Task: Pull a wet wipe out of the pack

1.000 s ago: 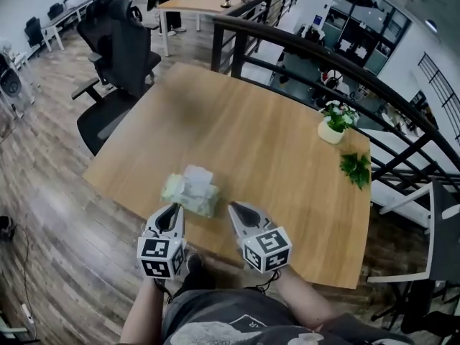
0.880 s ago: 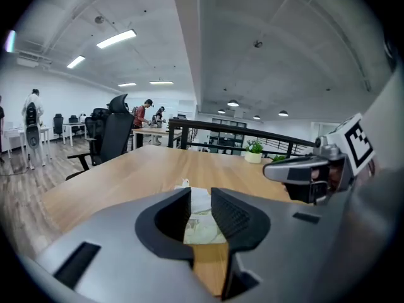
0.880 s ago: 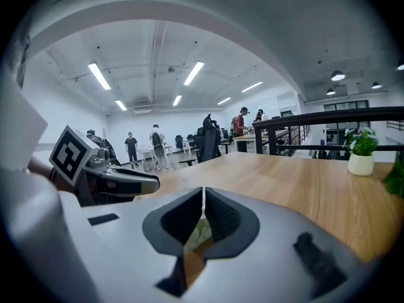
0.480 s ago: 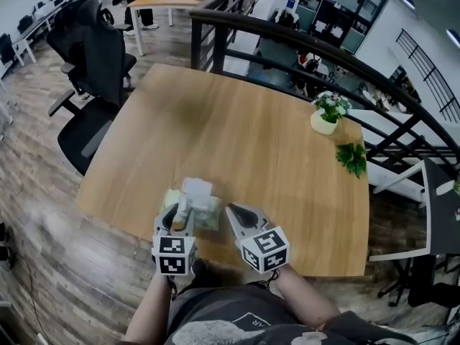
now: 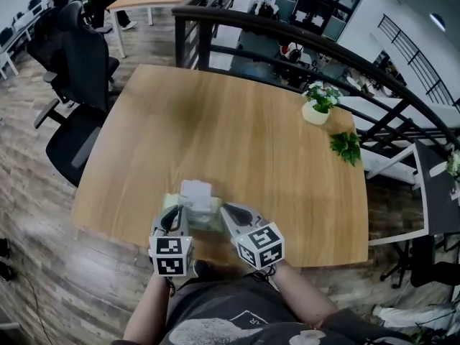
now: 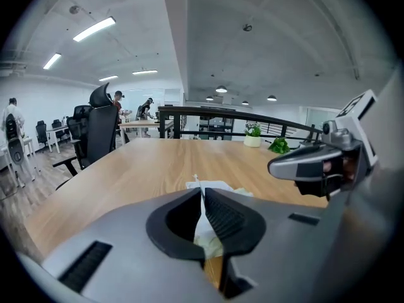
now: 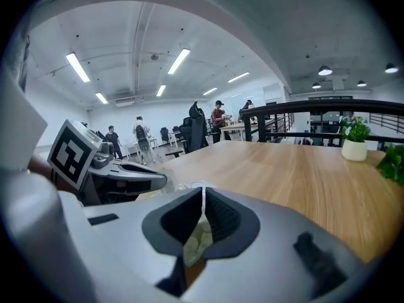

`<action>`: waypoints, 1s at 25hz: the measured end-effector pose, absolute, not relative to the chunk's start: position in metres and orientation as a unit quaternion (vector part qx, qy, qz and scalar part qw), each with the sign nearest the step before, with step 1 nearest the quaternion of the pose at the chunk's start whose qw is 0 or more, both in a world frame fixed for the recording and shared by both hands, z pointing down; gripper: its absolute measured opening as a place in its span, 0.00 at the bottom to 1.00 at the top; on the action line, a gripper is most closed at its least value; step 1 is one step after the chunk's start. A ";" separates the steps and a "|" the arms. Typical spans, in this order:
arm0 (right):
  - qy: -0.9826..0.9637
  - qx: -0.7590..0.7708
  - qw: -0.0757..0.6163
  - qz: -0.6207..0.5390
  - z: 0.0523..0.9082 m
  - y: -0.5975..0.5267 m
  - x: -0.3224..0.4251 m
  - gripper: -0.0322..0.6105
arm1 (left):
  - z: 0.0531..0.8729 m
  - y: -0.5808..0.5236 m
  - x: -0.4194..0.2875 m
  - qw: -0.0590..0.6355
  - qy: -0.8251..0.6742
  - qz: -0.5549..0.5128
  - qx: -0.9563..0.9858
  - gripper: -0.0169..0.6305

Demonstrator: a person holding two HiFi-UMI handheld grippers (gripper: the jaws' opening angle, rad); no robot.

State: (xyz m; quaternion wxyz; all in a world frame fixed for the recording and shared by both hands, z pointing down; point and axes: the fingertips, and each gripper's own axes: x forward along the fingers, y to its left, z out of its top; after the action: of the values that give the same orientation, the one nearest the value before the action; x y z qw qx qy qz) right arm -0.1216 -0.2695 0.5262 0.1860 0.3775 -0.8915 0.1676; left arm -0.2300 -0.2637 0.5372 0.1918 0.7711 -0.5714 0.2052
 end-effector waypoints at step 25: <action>-0.895 0.278 0.323 0.133 0.574 -0.262 -0.183 0.28 | 0.542 -0.259 -0.246 0.211 -0.526 0.192 0.802 0.05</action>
State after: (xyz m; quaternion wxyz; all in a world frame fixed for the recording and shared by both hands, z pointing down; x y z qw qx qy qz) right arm -0.1832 -0.2618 0.5737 0.3225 0.2776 -0.8952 0.1326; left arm -0.2463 -0.2595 0.5420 0.2107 0.8016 -0.5256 0.1916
